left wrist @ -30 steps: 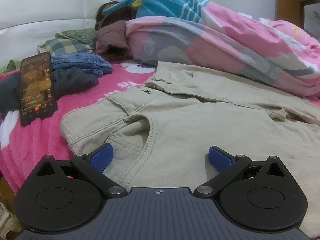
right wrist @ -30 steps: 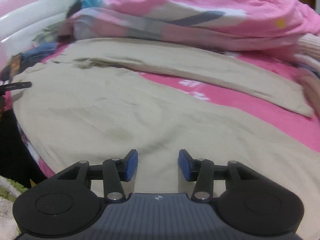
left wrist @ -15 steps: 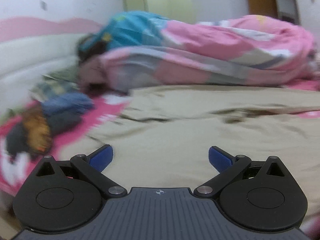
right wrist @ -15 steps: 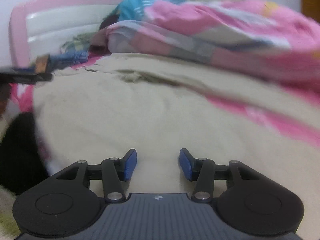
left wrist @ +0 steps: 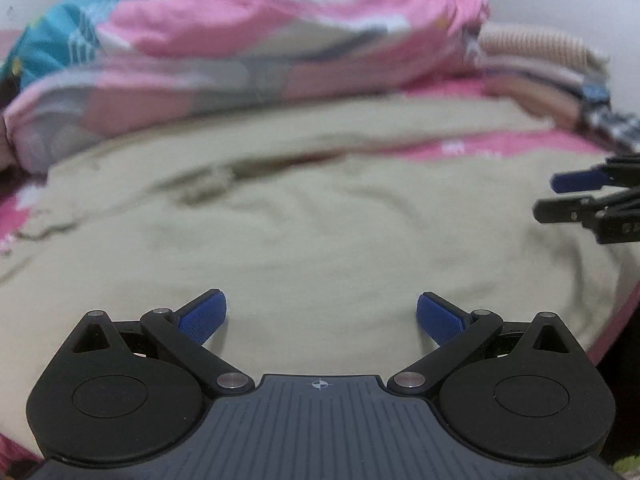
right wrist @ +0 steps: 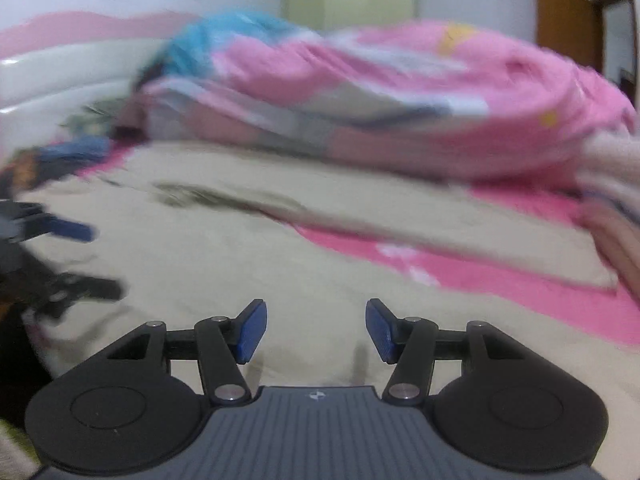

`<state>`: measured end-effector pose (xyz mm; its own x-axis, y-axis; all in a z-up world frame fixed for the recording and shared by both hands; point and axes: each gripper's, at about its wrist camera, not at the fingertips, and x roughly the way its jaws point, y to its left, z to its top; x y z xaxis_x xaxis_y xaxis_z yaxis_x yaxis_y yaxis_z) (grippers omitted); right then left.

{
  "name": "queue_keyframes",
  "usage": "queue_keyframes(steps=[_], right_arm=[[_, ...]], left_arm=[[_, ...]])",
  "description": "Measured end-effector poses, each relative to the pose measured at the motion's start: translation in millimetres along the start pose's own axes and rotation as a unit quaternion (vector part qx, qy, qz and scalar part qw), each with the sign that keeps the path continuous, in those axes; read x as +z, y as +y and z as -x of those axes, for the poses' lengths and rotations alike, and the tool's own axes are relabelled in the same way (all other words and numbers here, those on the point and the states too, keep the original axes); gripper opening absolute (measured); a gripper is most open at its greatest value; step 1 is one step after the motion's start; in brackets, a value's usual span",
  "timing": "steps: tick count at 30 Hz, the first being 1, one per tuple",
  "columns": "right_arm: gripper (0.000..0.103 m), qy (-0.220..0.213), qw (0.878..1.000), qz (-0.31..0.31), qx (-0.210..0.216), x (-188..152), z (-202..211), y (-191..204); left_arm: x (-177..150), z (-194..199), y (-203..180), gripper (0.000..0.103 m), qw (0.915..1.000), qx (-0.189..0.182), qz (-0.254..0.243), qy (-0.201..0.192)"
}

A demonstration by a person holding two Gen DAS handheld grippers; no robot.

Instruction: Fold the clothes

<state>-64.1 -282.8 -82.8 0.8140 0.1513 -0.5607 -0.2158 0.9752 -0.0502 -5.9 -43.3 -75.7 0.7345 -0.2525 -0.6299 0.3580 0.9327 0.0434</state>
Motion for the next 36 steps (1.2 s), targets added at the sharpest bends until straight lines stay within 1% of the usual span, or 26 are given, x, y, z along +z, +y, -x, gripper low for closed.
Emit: queue_keyframes(steps=[1, 2, 3, 4, 6, 9, 10, 12, 13, 15, 16, 17, 19, 20, 21, 24, 26, 29, 30, 33, 35, 36], right_arm=[[0.056, 0.025, 1.000, -0.002, -0.016, -9.7, -3.6, -4.4], [0.056, 0.030, 0.999, -0.012, -0.018, -19.7, 3.2, -9.2], [0.056, 0.023, 0.999, -0.027, -0.010, -29.9, 17.0, -14.2], [0.056, 0.028, 0.999, -0.034, -0.009, -38.0, 30.0, -16.7], [0.056, 0.054, 0.998, -0.037, -0.012, -51.1, 54.9, -18.3], [0.056, 0.089, 0.995, -0.042, -0.015, -48.0, 71.7, -23.6], [0.056, 0.082, 0.995, -0.046, -0.017, -41.1, 72.4, -25.7], [0.056, 0.043, 0.997, -0.058, -0.020, -20.1, 67.3, -31.9], [0.056, 0.024, 0.997, -0.065, -0.022, -8.9, 60.3, -36.0], [0.056, 0.007, 0.997, -0.067, -0.034, 10.2, 35.4, -38.1], [0.056, 0.005, 0.997, -0.063, -0.035, 16.8, 20.7, -38.0], [0.056, 0.013, 0.998, -0.054, -0.036, 18.2, 6.7, -37.4], [0.055, 0.043, 0.998, -0.028, -0.043, 14.9, -18.5, -35.7], [0.055, 0.057, 0.997, -0.017, -0.044, 8.8, -22.6, -36.9], [0.055, 0.059, 0.997, -0.011, -0.040, -1.1, -16.3, -39.4], [0.056, 0.060, 0.998, -0.016, -0.028, -31.9, 26.1, -51.3], [0.058, 0.076, 0.996, -0.036, -0.034, -42.0, 47.0, -59.4], [0.058, 0.101, 0.992, -0.065, -0.044, -54.1, 75.9, -70.8], [0.058, 0.099, 0.991, -0.071, -0.051, -54.3, 82.3, -73.9], [0.058, 0.064, 0.992, -0.086, -0.060, -41.2, 82.2, -82.8], [0.058, 0.042, 0.993, -0.091, -0.061, -30.9, 70.8, -88.1], [0.058, 0.037, 0.994, -0.090, -0.057, -28.3, 63.4, -90.6]], left_arm=[[-2.9, 0.8, 3.3, 0.103, 0.9999, -0.004, 0.012, 0.000], [-4.8, 1.7, 7.5, 0.103, 0.9997, -0.008, 0.023, 0.001], [-5.9, 1.7, 11.0, 0.103, 0.9995, -0.009, 0.029, 0.002], [-6.7, 1.4, 14.3, 0.103, 0.9994, -0.008, 0.034, 0.002], [-6.6, 1.3, 17.0, 0.103, 0.9992, -0.005, 0.038, 0.004], [-5.1, 2.4, 16.0, 0.103, 0.9991, -0.003, 0.042, 0.008], [-4.6, 2.4, 15.7, 0.103, 0.9990, -0.002, 0.042, 0.010], [-3.3, 2.7, 15.5, 0.103, 0.9990, 0.000, 0.042, 0.013], [-2.6, 2.9, 15.4, 0.103, 0.9989, 0.001, 0.043, 0.015], [-1.6, 2.8, 15.2, 0.103, 0.9987, 0.004, 0.048, 0.018], [-1.4, 2.7, 15.2, 0.103, 0.9986, 0.004, 0.049, 0.019], [-1.4, 2.9, 15.3, 0.103, 0.9986, 0.004, 0.049, 0.020], [-1.6, 3.2, 16.0, 0.103, 0.9986, 0.003, 0.048, 0.020], [-2.0, 3.2, 16.6, 0.103, 0.9987, 0.003, 0.048, 0.019], [-2.3, 3.1, 17.1, 0.103, 0.9987, 0.002, 0.047, 0.019], [-3.3, 1.9, 18.4, 0.103, 0.9988, 0.000, 0.046, 0.016], [-3.3, 1.7, 19.1, 0.103, 0.9989, -0.002, 0.045, 0.015], [-1.6, 2.4, 19.8, 0.103, 0.9988, -0.002, 0.046, 0.018], [-0.7, 3.3, 19.4, 0.103, 0.9988, 0.001, 0.046, 0.019], [3.8, 9.8, 16.0, 0.103, 0.9989, 0.015, 0.042, 0.013], [7.5, 16.1, 11.5, 0.103, 0.9993, 0.013, 0.035, -0.003], [9.3, 18.3, 8.7, 0.103, 0.9995, 0.009, 0.030, -0.010]])
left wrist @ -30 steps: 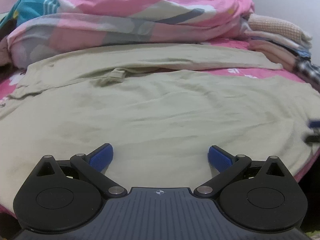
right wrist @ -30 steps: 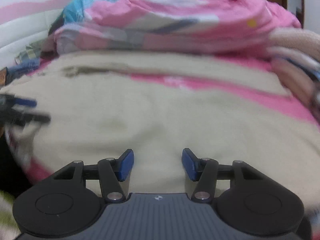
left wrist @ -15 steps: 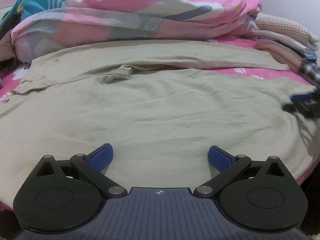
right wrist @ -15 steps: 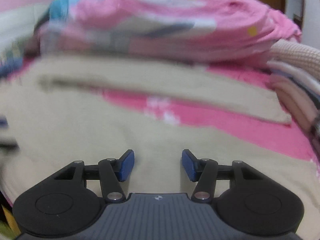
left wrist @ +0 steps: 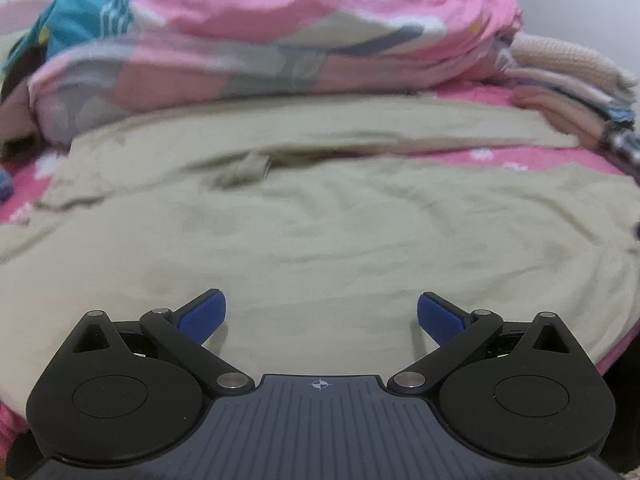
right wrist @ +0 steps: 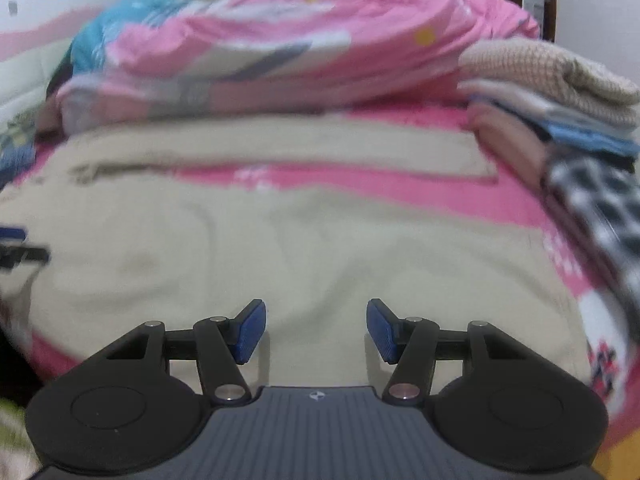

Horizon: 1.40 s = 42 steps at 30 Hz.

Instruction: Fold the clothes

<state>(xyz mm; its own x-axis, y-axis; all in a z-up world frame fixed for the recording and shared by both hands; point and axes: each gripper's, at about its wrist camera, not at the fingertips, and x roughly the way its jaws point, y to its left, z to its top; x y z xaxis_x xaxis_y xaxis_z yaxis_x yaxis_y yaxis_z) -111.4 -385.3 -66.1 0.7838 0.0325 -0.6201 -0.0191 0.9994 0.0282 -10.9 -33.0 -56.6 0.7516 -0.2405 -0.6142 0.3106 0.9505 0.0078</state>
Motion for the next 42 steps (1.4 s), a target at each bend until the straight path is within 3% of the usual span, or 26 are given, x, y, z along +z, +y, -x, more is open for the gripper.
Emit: queue_keyframes(steps=[4, 6, 9, 11, 14, 19, 24, 30, 36, 42], right_arm=[[0.058, 0.011, 1.000, 0.009, -0.024, -12.4, -14.9, -28.1], [0.056, 0.005, 0.999, -0.018, -0.036, -18.7, -7.9, -53.2], [0.056, 0.006, 0.992, -0.047, -0.120, -22.0, 2.9, -89.8], [0.055, 0.006, 0.986, -0.081, -0.146, -21.8, 7.1, -109.7], [0.054, -0.004, 0.984, -0.071, -0.161, -9.2, 6.2, -94.7], [0.054, -0.034, 0.999, 0.003, -0.041, 13.3, -20.6, -16.5], [0.053, -0.040, 0.996, 0.060, 0.056, 20.7, -42.4, 49.0], [0.052, -0.019, 0.999, 0.042, 0.019, 18.7, -53.2, 38.8], [0.052, -0.012, 0.994, -0.089, -0.067, 10.7, -37.6, -21.3], [0.057, -0.029, 0.993, -0.106, -0.035, 6.6, -23.1, -14.8]], left_arm=[[-0.9, -3.1, -11.4, 0.103, 0.9998, -0.008, -0.019, -0.002], [-4.8, -9.7, -13.6, 0.103, 0.9996, -0.006, -0.026, 0.011], [-9.6, -15.5, -11.1, 0.103, 0.9996, -0.007, -0.018, 0.022], [-10.1, -15.1, -8.0, 0.103, 0.9997, -0.008, -0.007, 0.023], [-9.3, -14.0, -6.1, 0.103, 0.9997, 0.003, -0.004, 0.023], [-9.9, -12.6, -3.3, 0.103, 0.9995, 0.011, 0.007, 0.028], [-10.1, -8.8, 1.1, 0.103, 0.9993, 0.025, 0.005, 0.027], [-13.4, -10.9, 10.9, 0.103, 0.9992, 0.018, 0.024, 0.028], [-13.5, -11.9, 11.0, 0.103, 0.9992, 0.017, 0.023, 0.028], [-11.5, -13.0, 9.3, 0.103, 0.9987, 0.022, 0.028, 0.037]])
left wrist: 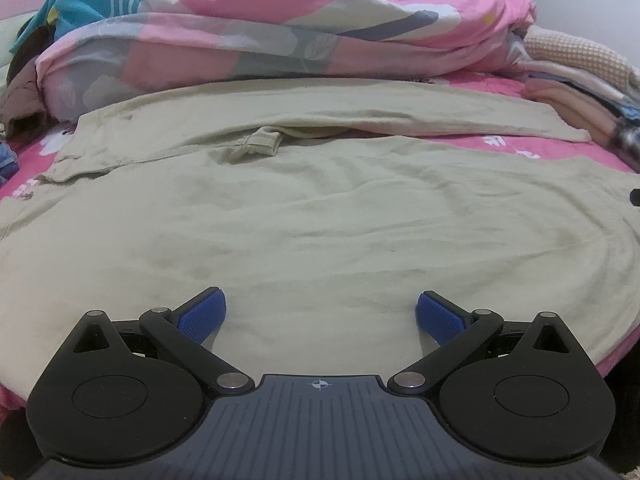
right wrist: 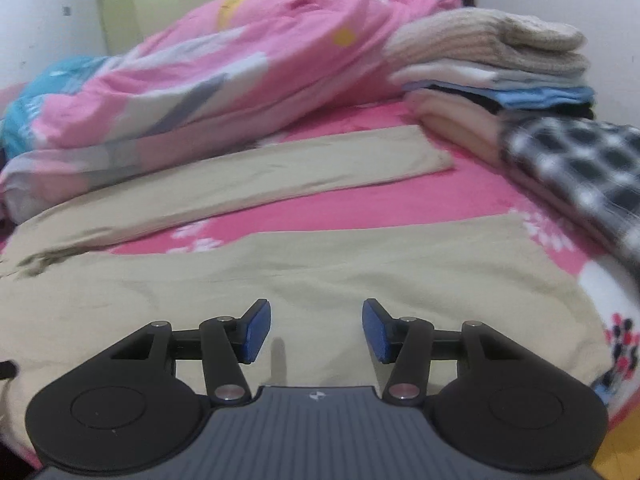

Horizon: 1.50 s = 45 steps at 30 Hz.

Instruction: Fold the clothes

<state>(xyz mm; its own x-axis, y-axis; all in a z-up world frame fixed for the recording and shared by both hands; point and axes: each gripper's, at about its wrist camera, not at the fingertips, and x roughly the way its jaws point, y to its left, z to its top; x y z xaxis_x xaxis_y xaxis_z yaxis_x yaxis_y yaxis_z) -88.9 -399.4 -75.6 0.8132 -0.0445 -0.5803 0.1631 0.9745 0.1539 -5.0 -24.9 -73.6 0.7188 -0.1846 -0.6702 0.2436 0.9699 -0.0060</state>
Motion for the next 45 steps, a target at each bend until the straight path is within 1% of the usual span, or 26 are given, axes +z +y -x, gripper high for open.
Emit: queue_keyframes(steps=[2, 5, 6, 8, 9, 11, 13, 16, 20, 27, 33, 39, 45], right_arm=[[0.067, 0.000, 0.999, 0.036, 0.009, -4.2, -3.3, 16.3], [0.073, 0.027, 0.997, 0.071, -0.008, -13.1, -17.6, 36.3], [0.074, 0.029, 0.997, 0.077, -0.015, -15.5, -20.3, 40.7], [0.082, 0.024, 0.996, 0.080, -0.025, -18.3, -21.8, 46.4], [0.085, 0.026, 0.996, 0.077, -0.025, -18.3, -22.4, 47.5], [0.097, 0.033, 0.997, 0.071, -0.019, -18.5, -25.1, 48.0], [0.103, 0.040, 0.996, 0.077, -0.016, -19.6, -25.8, 51.5], [0.103, 0.042, 0.996, 0.082, -0.020, -20.7, -26.4, 55.7], [0.103, 0.047, 0.996, 0.072, -0.020, -19.3, -27.2, 55.4], [0.103, 0.051, 0.996, 0.065, -0.018, -18.4, -29.0, 53.9], [0.103, 0.053, 0.996, 0.065, -0.020, -18.2, -30.0, 54.5], [0.103, 0.047, 0.997, 0.065, -0.019, -20.2, -29.2, 54.1], [0.103, 0.047, 0.996, 0.068, -0.018, -20.1, -28.7, 54.9]], left_arm=[[1.2, -0.6, -0.3, 0.103, 1.0000, 0.003, 0.003, 0.006], [3.7, -0.9, -1.3, 0.103, 0.9998, 0.010, 0.009, 0.018], [4.4, -0.9, -1.6, 0.103, 0.9996, 0.013, 0.011, 0.021], [5.7, -0.7, -2.6, 0.103, 0.9993, 0.019, 0.016, 0.028], [6.4, -0.6, -3.3, 0.103, 0.9991, 0.022, 0.018, 0.031], [8.0, -0.6, -5.0, 0.103, 0.9987, 0.029, 0.019, 0.038], [9.8, -0.3, -7.0, 0.103, 0.9980, 0.038, 0.021, 0.046], [12.5, -0.3, -8.2, 0.103, 0.9967, 0.047, 0.029, 0.059], [15.9, -1.4, -7.8, 0.103, 0.9950, 0.052, 0.041, 0.074], [17.7, -1.5, -8.2, 0.103, 0.9927, 0.059, 0.059, 0.087], [18.5, -3.6, -4.3, 0.103, 0.9906, 0.056, 0.081, 0.095], [19.3, -5.2, -4.5, 0.103, 0.9900, 0.058, 0.079, 0.102], [24.4, -4.0, 0.7, 0.103, 0.9886, 0.049, 0.089, 0.111]])
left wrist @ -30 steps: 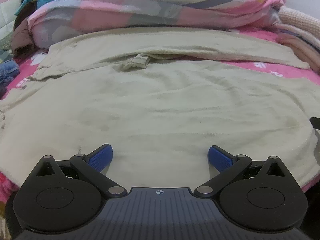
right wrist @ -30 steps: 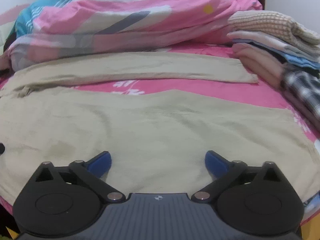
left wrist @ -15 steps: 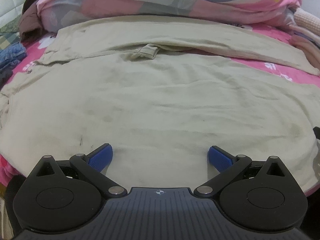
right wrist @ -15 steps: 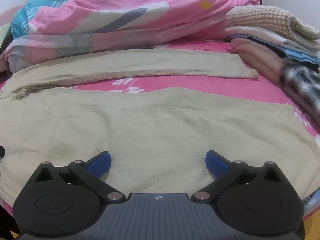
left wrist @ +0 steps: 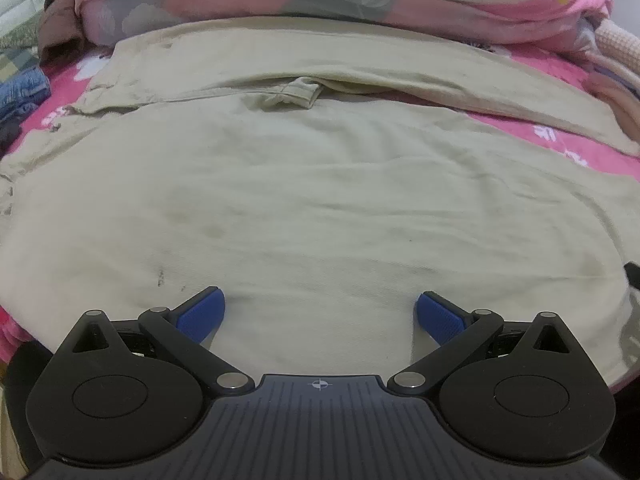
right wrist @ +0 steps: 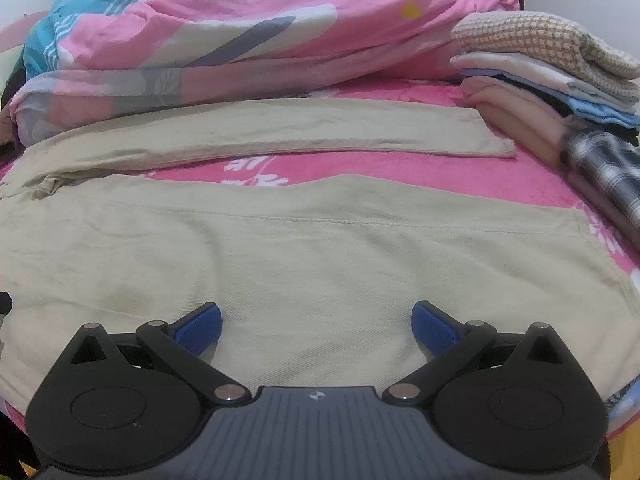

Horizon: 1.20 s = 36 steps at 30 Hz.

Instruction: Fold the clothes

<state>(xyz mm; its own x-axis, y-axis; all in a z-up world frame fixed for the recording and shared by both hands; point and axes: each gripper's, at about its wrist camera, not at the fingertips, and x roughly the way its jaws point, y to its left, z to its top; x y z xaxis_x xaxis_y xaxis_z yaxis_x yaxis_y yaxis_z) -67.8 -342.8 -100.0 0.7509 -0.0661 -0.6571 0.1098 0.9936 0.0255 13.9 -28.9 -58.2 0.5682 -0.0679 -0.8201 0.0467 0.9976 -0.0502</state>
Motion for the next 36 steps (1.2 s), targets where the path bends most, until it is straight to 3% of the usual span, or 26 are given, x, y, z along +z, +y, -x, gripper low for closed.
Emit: queue_keyframes(steps=[3, 9, 13, 16, 22, 25, 27, 31, 36], right_arm=[[0.103, -0.006, 1.000, 0.006, 0.002, -1.8, 0.5, -0.6], [0.103, -0.004, 1.000, 0.006, -0.013, 6.5, 5.0, 1.4], [0.103, -0.034, 0.998, -0.001, 0.044, 13.8, 14.2, 12.4], [0.103, -0.030, 0.997, 0.015, 0.072, 19.3, 7.5, 32.7], [0.103, -0.017, 0.994, 0.082, 0.072, 7.6, -10.0, 75.2], [0.103, -0.030, 0.990, 0.121, 0.066, -8.1, 0.1, 88.8], [0.103, -0.023, 0.988, 0.125, 0.087, -14.5, 7.5, 89.8], [0.103, -0.013, 0.979, 0.168, 0.114, -28.8, 25.0, 97.4], [0.103, -0.036, 0.955, 0.261, 0.139, -40.1, 49.4, 118.1]], left_arm=[[2.3, 4.5, 3.5, 0.103, 0.9999, 0.006, 0.010, -0.005], [8.2, 13.8, 12.4, 0.103, 0.9975, 0.063, 0.004, -0.033], [14.4, 5.2, 20.1, 0.103, 0.9958, 0.088, 0.013, -0.024], [15.8, -2.0, 21.4, 0.103, 0.9953, 0.093, 0.018, -0.017], [15.3, -6.9, 21.1, 0.103, 0.9951, 0.096, 0.021, -0.012], [15.4, -7.7, 23.1, 0.103, 0.9953, 0.092, 0.029, -0.009], [15.0, -7.7, 23.5, 0.103, 0.9954, 0.090, 0.033, -0.008], [14.0, -7.7, 24.0, 0.103, 0.9955, 0.087, 0.037, -0.010], [13.7, -7.7, 25.6, 0.103, 0.9956, 0.084, 0.041, -0.010]])
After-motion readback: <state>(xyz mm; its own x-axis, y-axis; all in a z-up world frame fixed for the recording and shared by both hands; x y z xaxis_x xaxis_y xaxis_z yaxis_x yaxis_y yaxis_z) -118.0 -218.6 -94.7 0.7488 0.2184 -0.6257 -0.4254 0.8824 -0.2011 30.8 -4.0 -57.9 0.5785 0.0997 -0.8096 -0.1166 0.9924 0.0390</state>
